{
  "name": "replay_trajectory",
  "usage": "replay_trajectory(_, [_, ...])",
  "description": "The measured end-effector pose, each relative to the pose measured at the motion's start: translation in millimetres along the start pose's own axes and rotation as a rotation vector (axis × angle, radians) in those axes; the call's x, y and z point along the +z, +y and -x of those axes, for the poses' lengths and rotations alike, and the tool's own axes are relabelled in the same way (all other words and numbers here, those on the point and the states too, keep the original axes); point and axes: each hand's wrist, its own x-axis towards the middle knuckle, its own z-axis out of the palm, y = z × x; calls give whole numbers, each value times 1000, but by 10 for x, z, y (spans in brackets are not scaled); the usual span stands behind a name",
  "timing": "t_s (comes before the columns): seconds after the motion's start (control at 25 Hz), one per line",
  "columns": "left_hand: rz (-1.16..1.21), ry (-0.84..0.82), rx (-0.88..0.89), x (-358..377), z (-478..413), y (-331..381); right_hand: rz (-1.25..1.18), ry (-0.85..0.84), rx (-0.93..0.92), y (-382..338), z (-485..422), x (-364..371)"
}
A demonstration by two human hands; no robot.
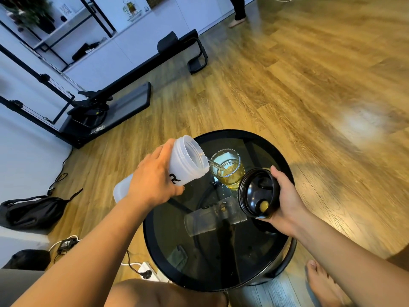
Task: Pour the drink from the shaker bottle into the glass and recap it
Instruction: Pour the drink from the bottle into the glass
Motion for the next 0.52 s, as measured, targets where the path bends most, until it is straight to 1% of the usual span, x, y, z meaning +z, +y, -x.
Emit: replay_trajectory(0.52, [-7,-6,-2,-12,1,5,4,2,-3,1,7,1])
